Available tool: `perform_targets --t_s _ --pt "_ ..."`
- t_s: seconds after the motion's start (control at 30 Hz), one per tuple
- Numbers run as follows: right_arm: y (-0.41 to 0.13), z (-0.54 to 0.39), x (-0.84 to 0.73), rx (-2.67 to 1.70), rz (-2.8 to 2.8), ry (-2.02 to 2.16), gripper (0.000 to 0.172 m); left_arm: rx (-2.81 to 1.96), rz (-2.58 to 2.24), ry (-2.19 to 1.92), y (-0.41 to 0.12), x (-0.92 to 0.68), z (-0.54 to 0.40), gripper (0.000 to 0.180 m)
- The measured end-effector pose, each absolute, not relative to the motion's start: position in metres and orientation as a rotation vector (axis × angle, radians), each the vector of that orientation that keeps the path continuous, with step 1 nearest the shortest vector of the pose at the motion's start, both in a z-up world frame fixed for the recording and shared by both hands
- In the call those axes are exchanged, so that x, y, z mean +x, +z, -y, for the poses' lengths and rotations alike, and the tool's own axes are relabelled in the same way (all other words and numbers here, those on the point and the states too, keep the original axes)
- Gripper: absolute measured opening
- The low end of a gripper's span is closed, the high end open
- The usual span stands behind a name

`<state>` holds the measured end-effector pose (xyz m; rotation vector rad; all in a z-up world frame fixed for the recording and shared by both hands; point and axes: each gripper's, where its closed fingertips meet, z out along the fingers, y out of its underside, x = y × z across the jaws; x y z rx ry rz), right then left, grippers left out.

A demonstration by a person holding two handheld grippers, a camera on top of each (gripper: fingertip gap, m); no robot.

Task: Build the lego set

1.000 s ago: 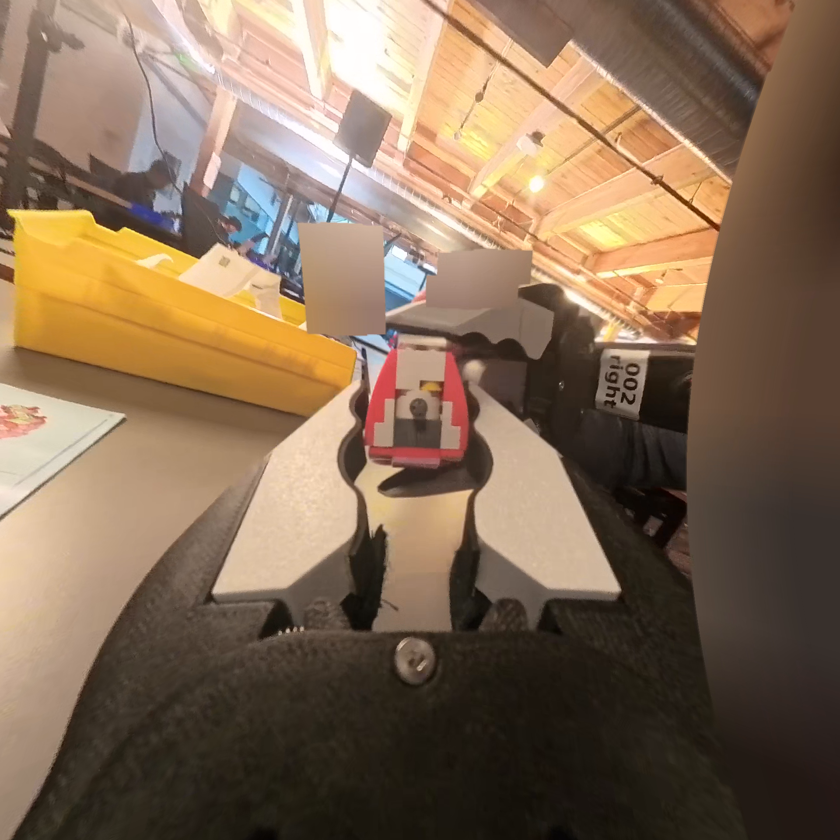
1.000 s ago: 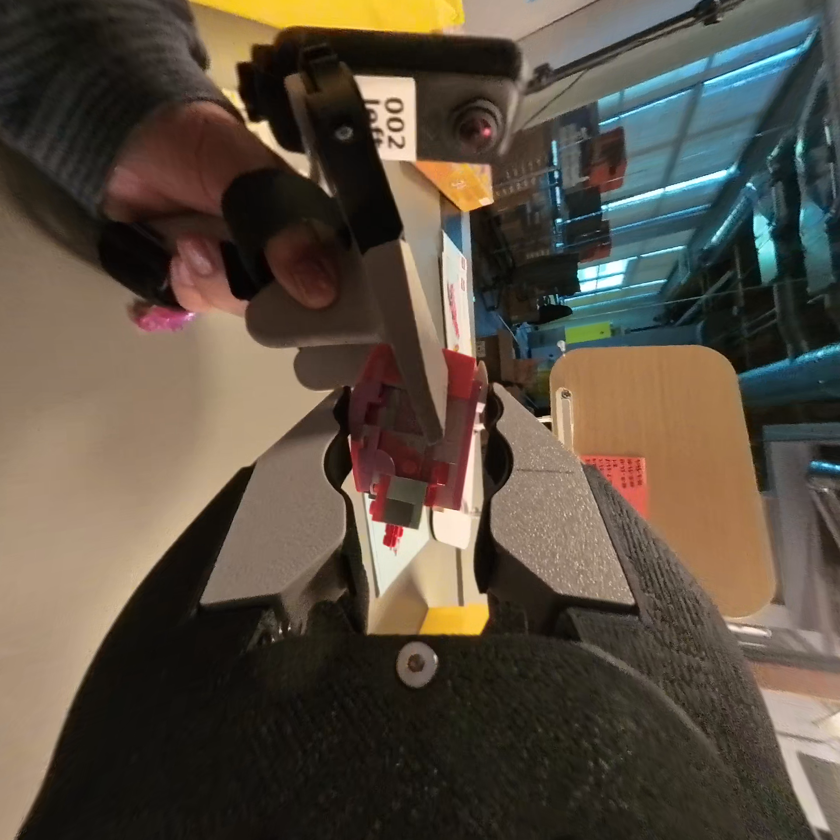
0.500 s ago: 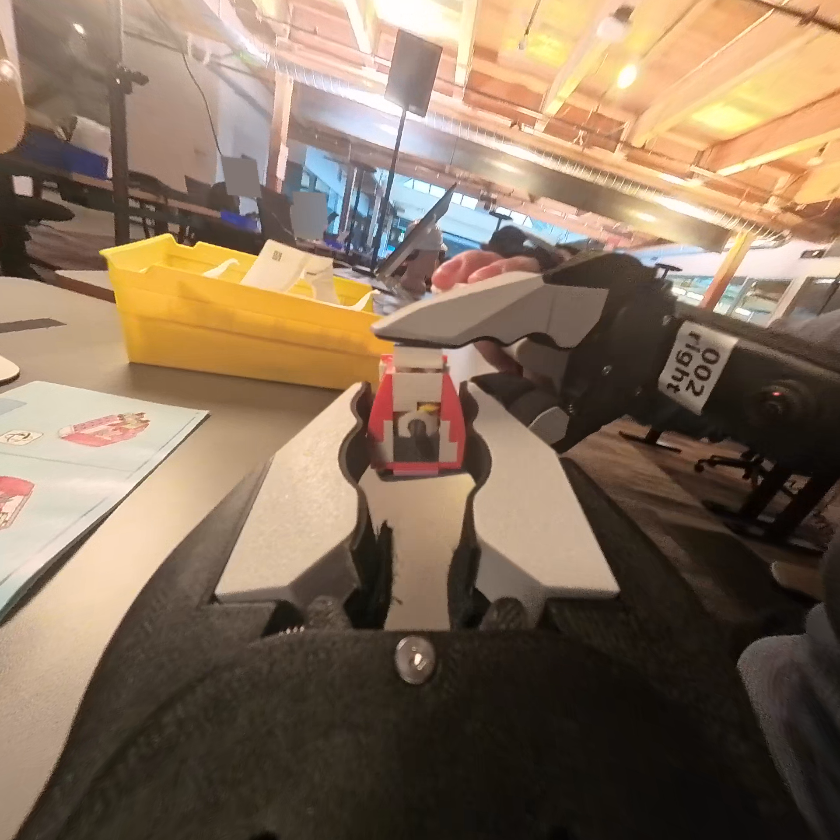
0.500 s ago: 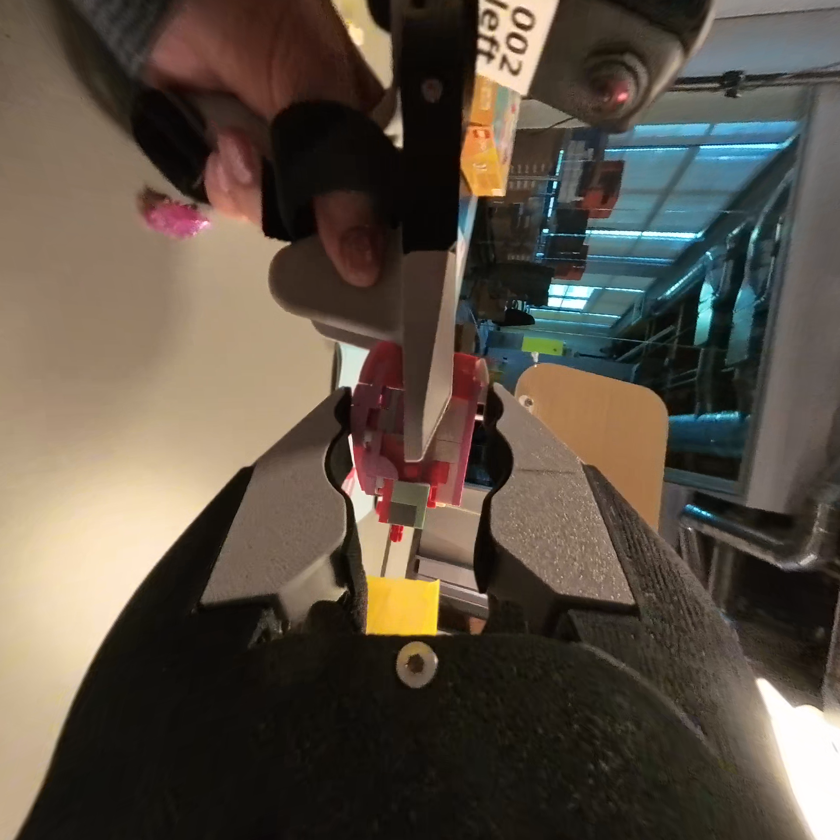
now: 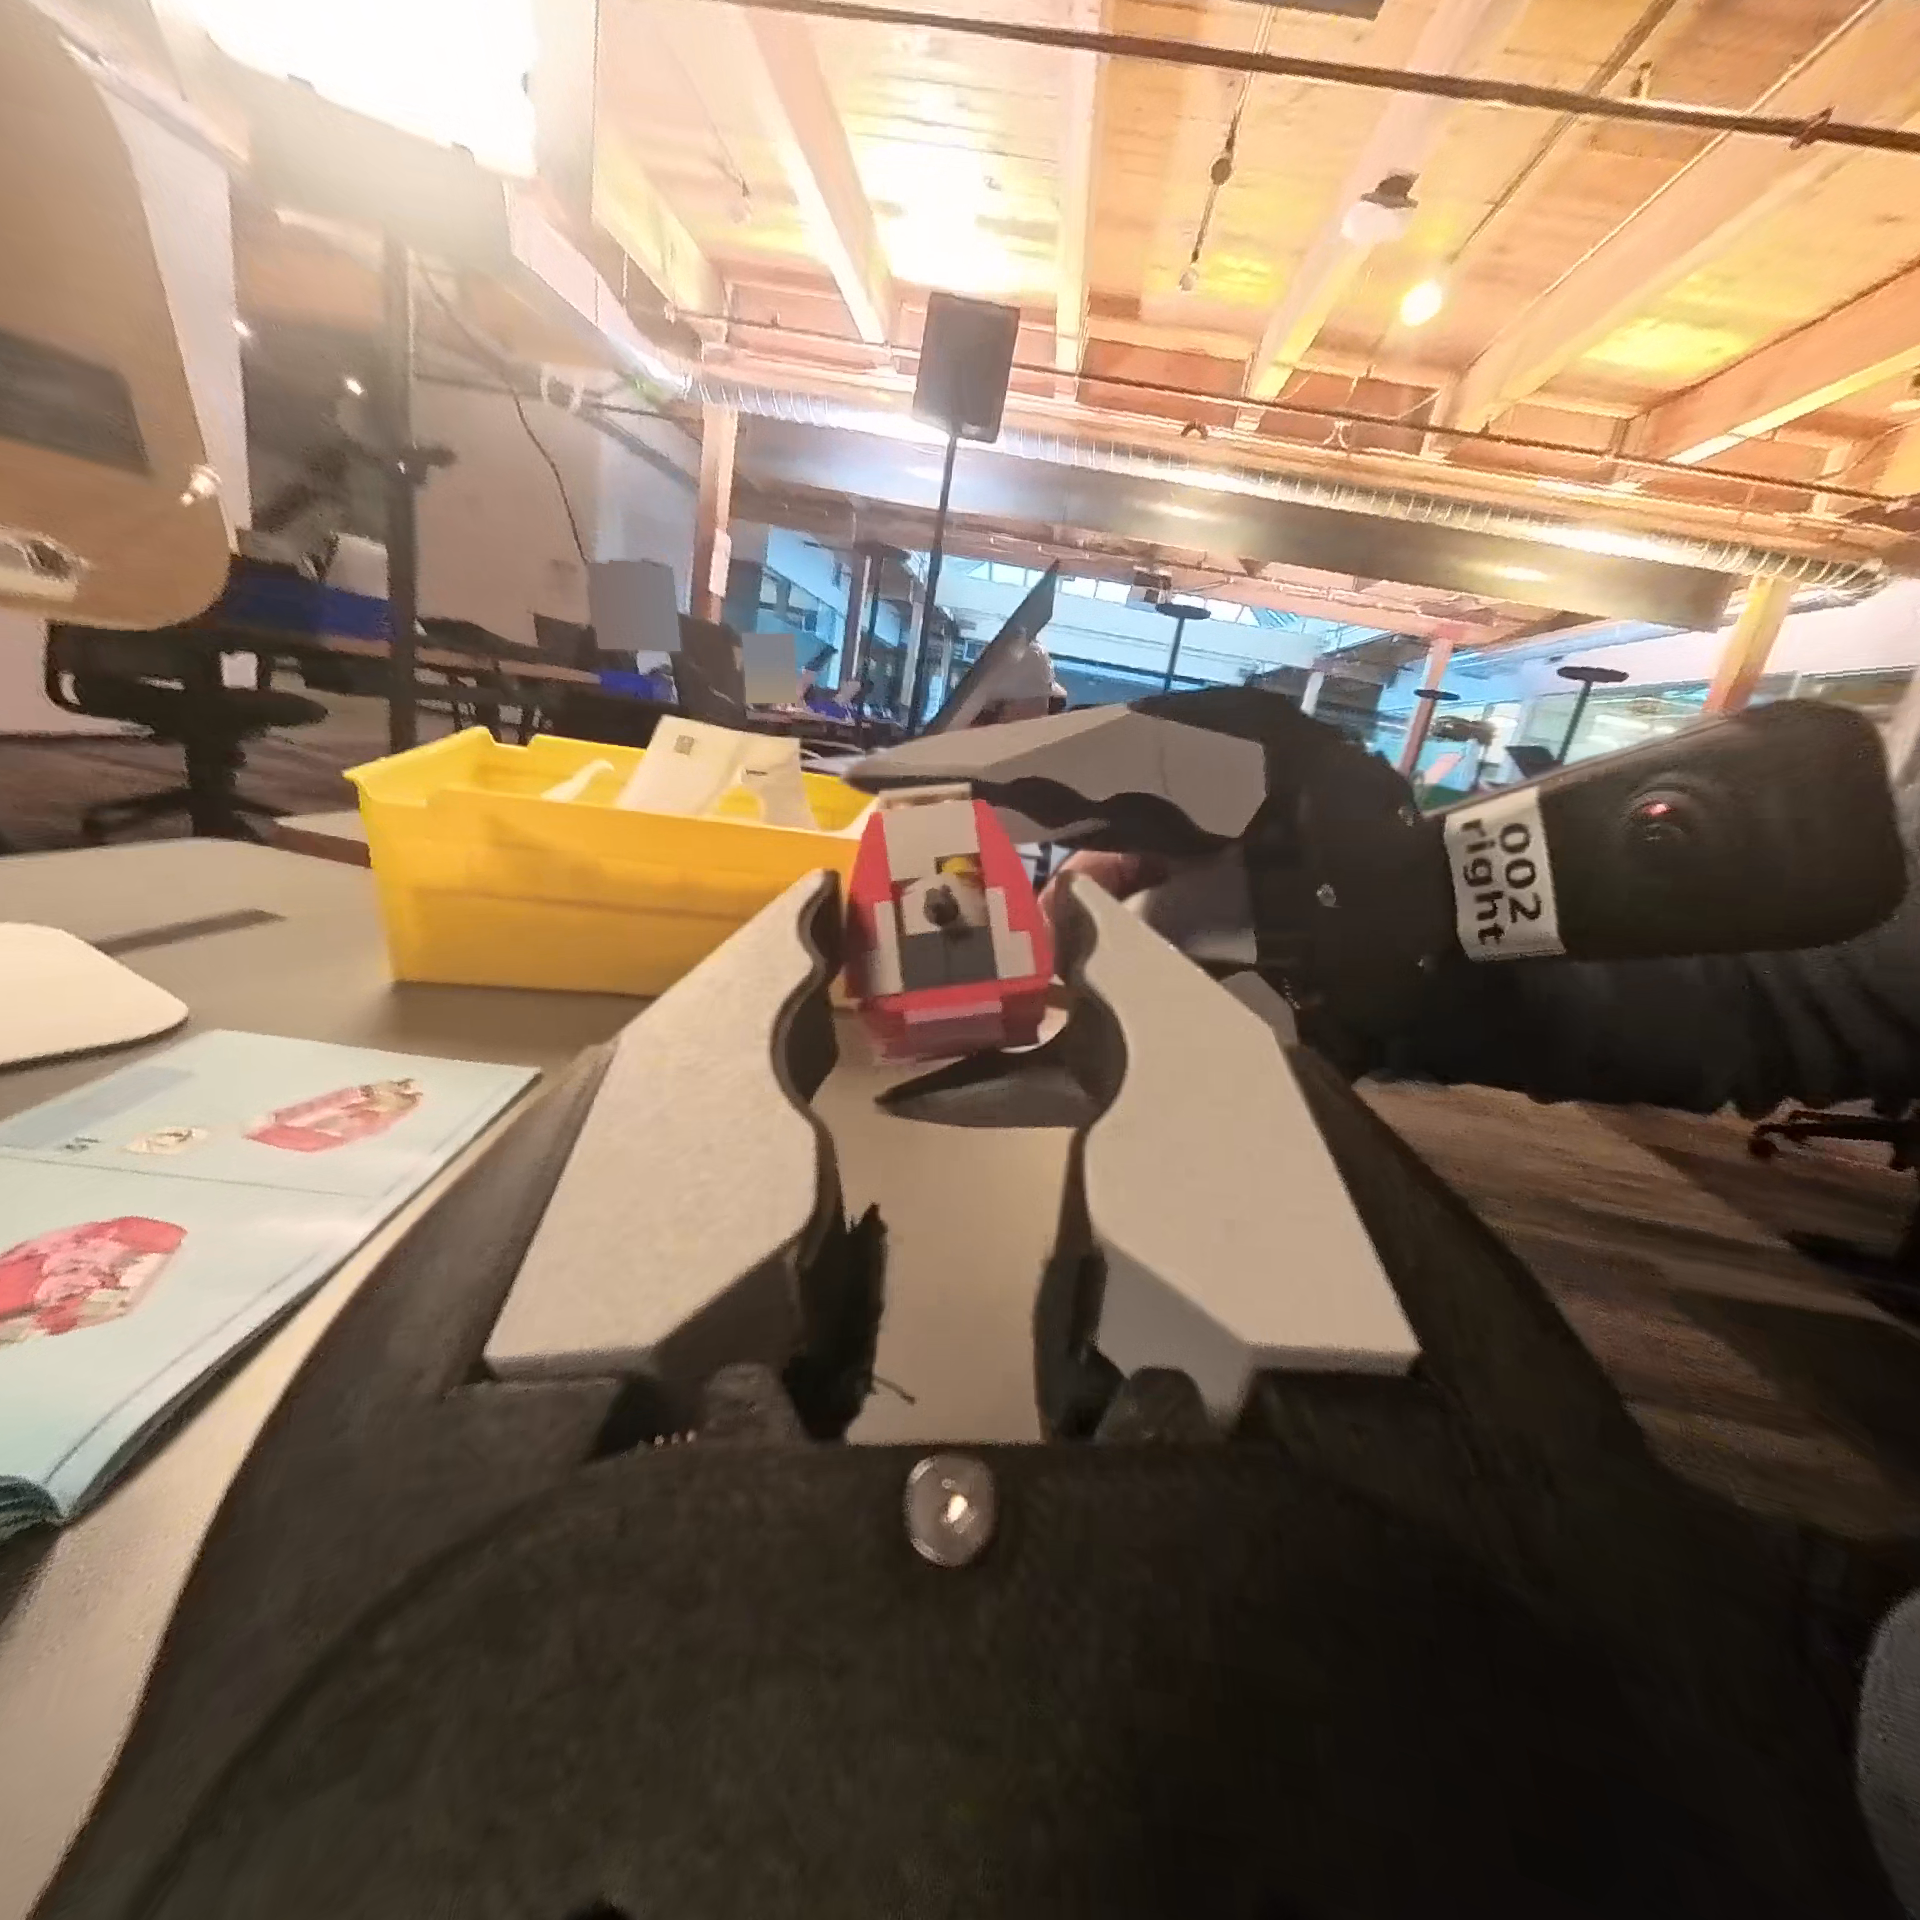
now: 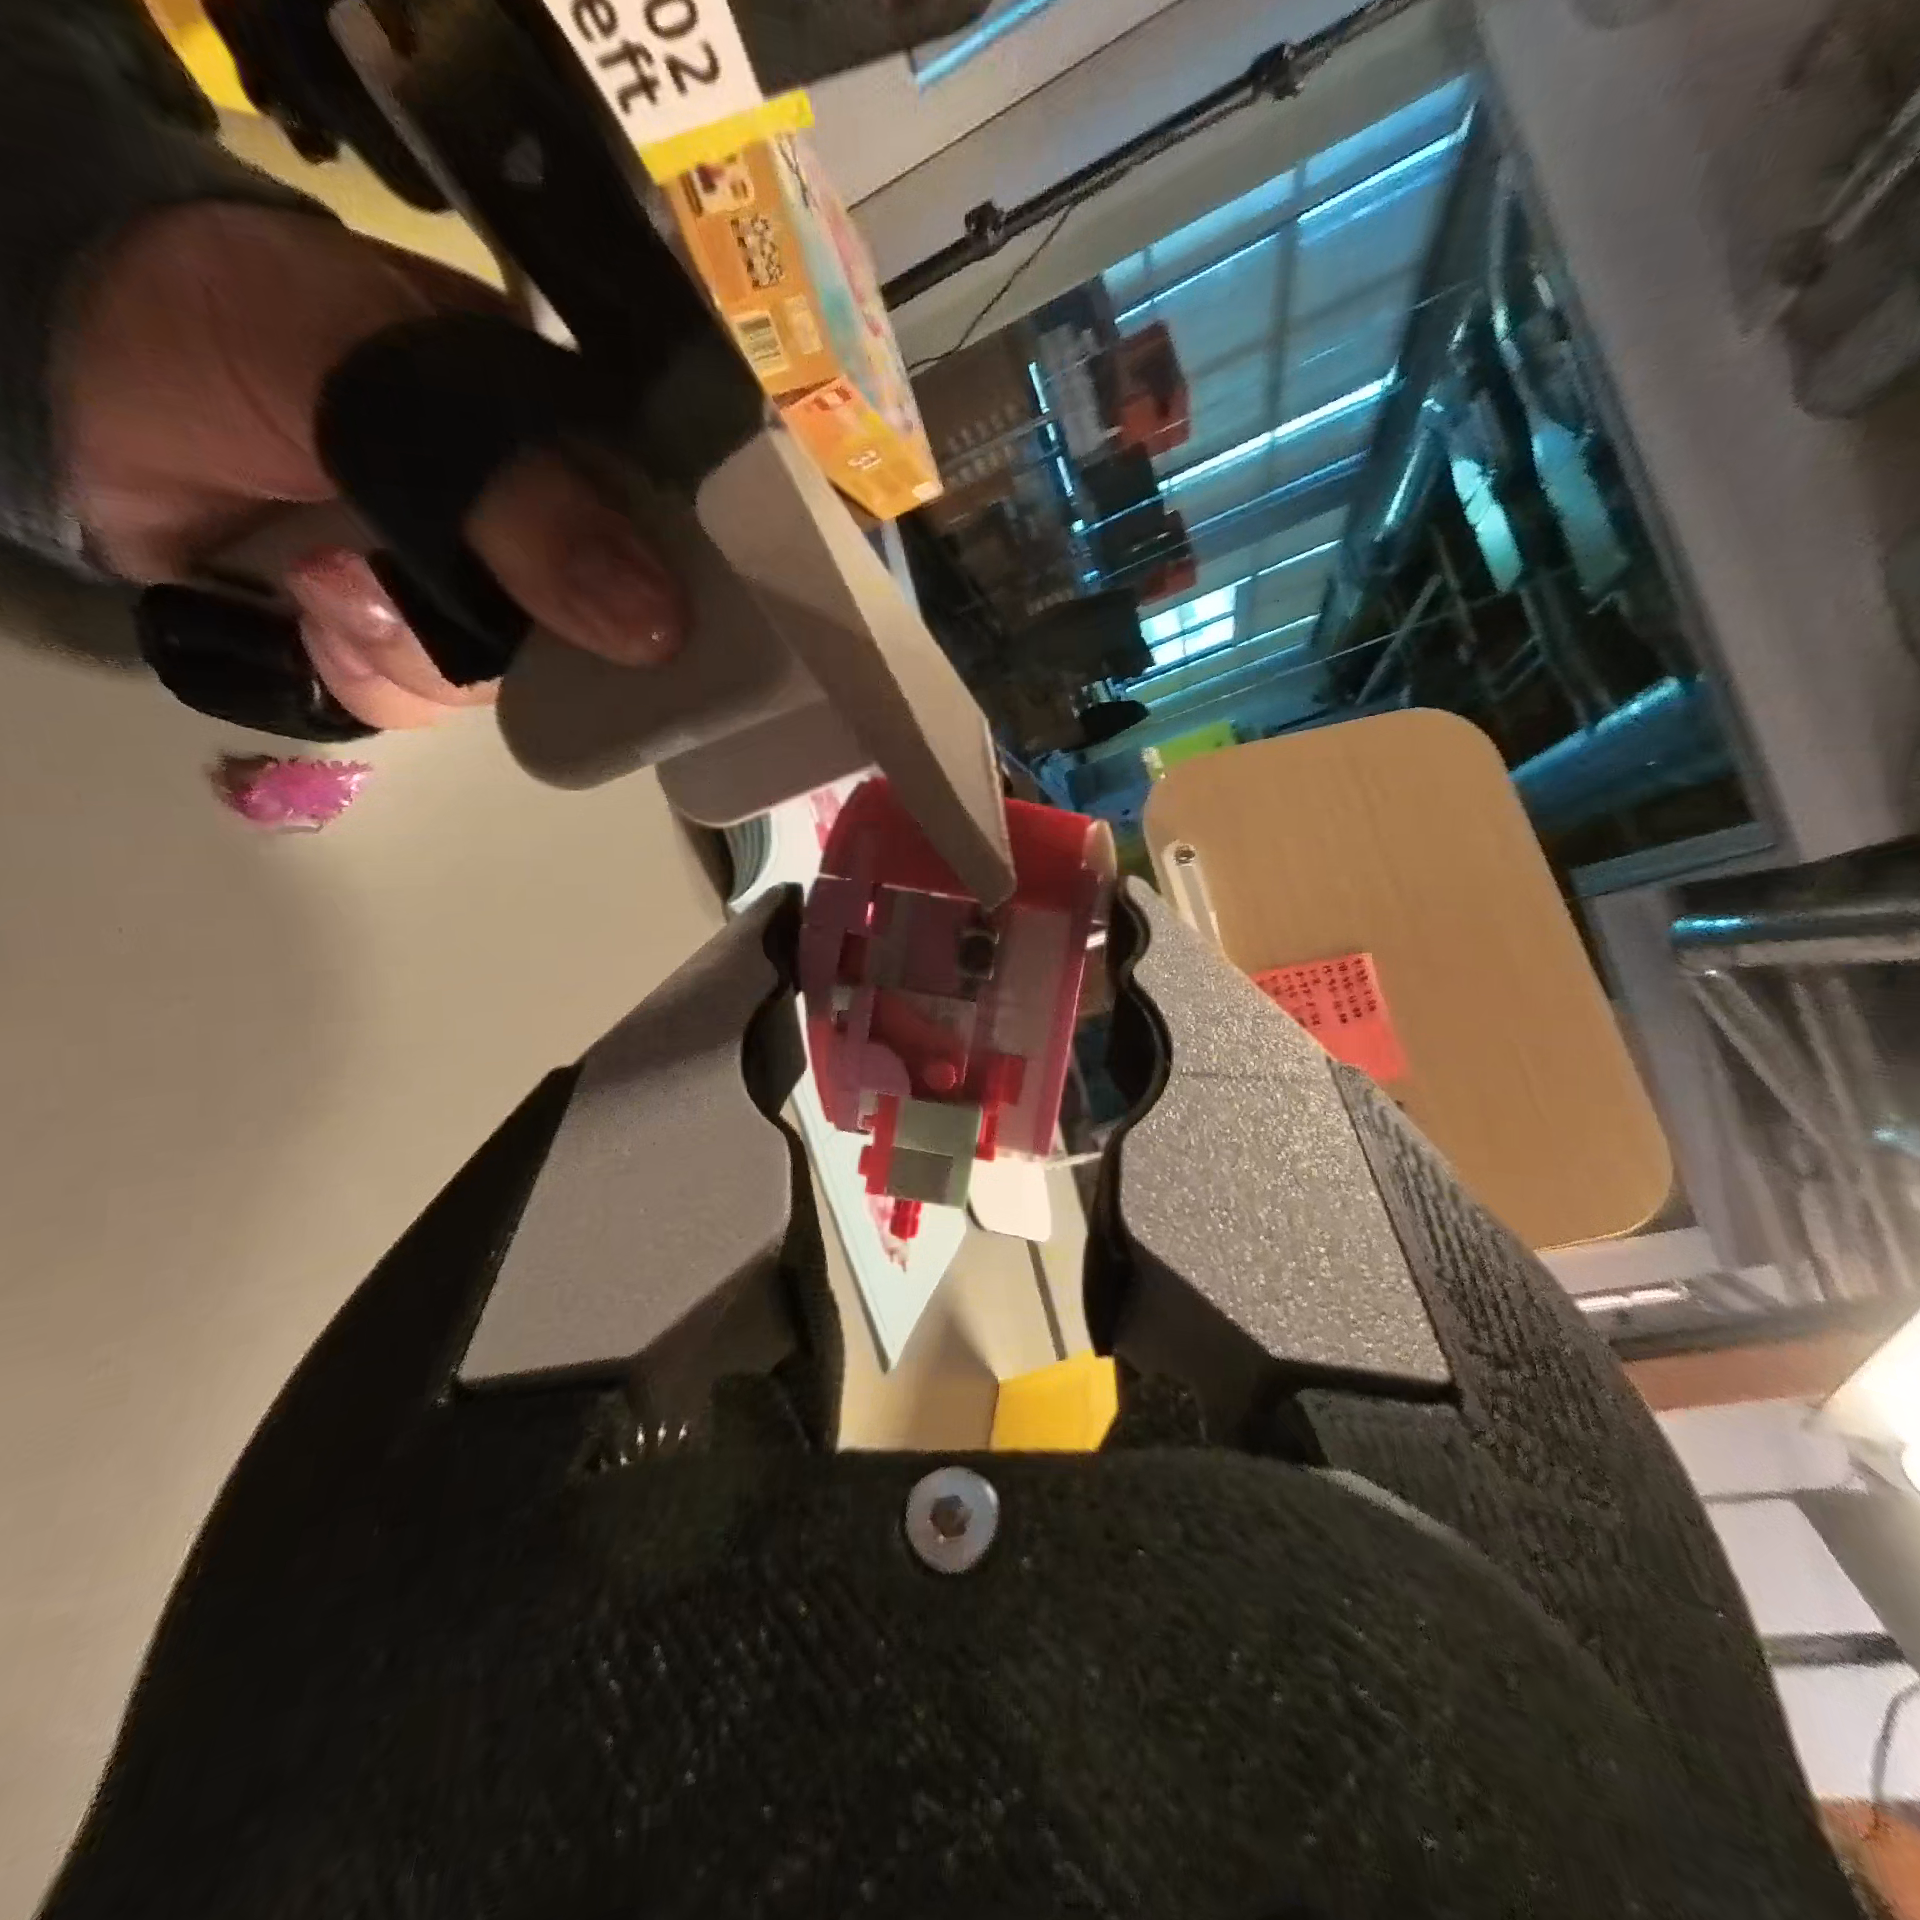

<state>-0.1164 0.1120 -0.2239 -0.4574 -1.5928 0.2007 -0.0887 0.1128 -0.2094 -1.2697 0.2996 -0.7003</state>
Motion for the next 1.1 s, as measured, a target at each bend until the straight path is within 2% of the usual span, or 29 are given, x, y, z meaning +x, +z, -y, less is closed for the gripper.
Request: perform_targets --t_s 0.13,0.23,0.3,0.77,1.1 --pt "-0.223 -0.111 -0.114 -0.446 1.579 0.192 0.056 -1.260 -0.303 -0.739 -0.208 -0.086 -0.111 0.039" --pt "-0.225 -0.111 -0.114 -0.447 1.582 0.188 0.056 -1.277 -0.297 -0.767 -0.211 -0.083 -0.113 0.046" --pt "-0.226 -0.111 -0.113 -0.454 1.585 0.187 0.056 -1.298 -0.298 -0.739 -0.213 -0.085 -0.115 0.040" --pt "-0.232 -0.121 -0.124 -0.280 1.739 -0.107 0.056 -1.413 -0.271 -0.627 -0.224 -0.096 -0.124 0.038" --pt "-0.237 -0.123 -0.129 -0.373 1.789 -0.006 0.057 -1.427 -0.228 -0.652 -0.226 -0.102 -0.127 0.038"
